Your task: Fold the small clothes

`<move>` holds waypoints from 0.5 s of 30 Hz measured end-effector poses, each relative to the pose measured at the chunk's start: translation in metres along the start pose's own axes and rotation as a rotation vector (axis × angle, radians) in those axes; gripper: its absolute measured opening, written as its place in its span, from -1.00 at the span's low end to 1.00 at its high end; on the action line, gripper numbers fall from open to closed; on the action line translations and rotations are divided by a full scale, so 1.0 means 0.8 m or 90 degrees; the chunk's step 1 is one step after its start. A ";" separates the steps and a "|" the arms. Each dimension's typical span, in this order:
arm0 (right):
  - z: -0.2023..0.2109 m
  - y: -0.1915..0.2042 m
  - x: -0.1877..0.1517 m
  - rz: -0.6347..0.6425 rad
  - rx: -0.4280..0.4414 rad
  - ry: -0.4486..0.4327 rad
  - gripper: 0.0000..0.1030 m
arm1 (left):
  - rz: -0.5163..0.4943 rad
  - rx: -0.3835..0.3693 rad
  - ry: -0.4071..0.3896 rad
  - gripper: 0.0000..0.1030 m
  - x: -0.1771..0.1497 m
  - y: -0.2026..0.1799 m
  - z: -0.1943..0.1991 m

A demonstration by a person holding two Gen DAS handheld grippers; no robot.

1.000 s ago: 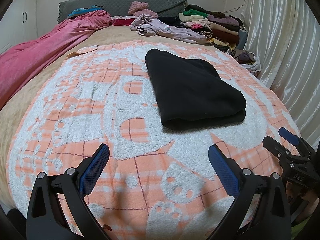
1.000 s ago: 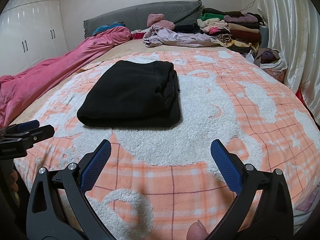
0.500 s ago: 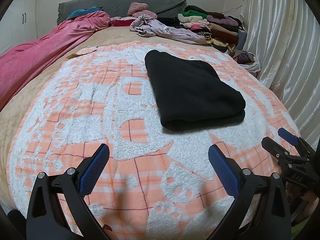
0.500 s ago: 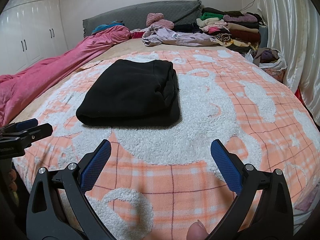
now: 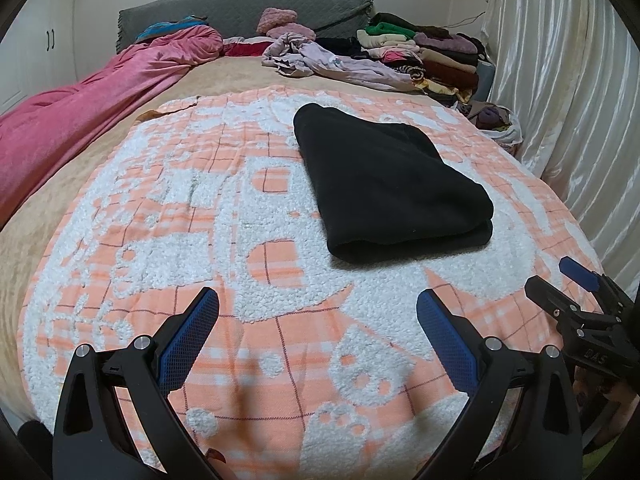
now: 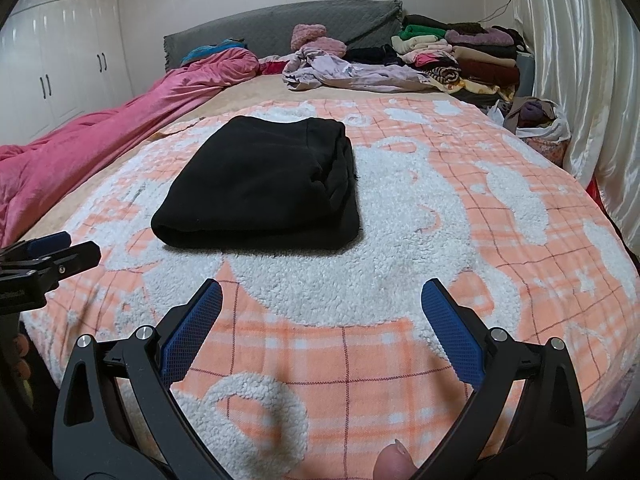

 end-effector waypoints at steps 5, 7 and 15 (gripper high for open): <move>0.002 -0.006 -0.002 0.001 -0.003 0.002 0.83 | 0.006 -0.008 0.002 0.92 -0.001 0.002 0.002; 0.000 -0.003 -0.003 0.001 -0.004 0.002 0.83 | 0.006 -0.009 0.001 0.92 -0.001 0.003 0.002; 0.011 -0.032 -0.009 -0.006 -0.015 0.005 0.82 | 0.006 0.001 0.004 0.92 -0.003 0.010 0.002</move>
Point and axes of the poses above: each gripper's, at about its wrist camera, not at the fingertips, and z roughly against the way its jaws point, y to its left, x to its top, the point moved 10 cm from there along -z, roughly the way its jaws point, and after that the axes turned 9 degrees about -z, right-handed, at the moved point
